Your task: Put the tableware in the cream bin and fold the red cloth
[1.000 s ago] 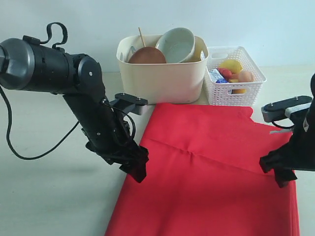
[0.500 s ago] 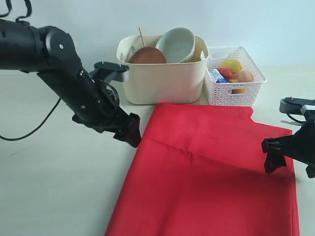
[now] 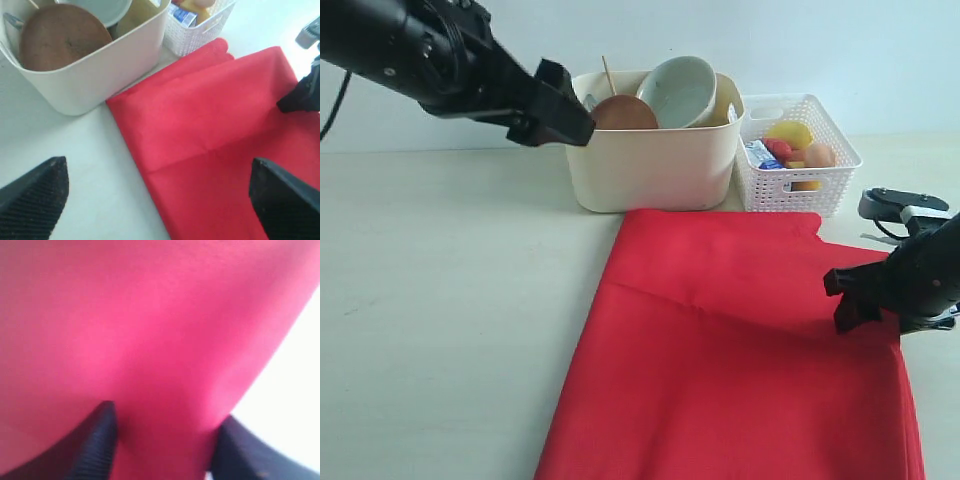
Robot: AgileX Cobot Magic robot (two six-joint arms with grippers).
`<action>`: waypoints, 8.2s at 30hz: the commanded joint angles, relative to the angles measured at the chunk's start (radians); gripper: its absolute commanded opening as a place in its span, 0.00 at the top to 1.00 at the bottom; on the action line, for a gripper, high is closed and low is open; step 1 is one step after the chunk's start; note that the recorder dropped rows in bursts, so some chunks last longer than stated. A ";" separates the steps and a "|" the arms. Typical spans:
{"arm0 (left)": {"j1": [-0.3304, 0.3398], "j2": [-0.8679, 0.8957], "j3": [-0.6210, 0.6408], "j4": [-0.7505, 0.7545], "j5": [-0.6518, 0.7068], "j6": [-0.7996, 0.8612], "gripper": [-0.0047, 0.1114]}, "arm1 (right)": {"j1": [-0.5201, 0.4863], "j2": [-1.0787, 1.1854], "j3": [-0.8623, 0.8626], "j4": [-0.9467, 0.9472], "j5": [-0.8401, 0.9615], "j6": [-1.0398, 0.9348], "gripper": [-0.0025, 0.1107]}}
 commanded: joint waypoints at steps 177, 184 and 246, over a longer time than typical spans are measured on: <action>0.003 -1.371 0.968 0.103 -0.424 -0.158 0.96 | -0.310 0.462 -1.547 -0.262 0.760 0.238 0.98; 0.003 -1.371 0.968 0.068 -0.417 -0.161 0.96 | -0.310 0.229 -1.373 -0.259 0.753 0.221 0.98; 0.003 -1.371 0.944 0.102 -0.406 -0.149 0.96 | 0.050 -1.530 0.388 -0.135 -0.064 0.047 0.98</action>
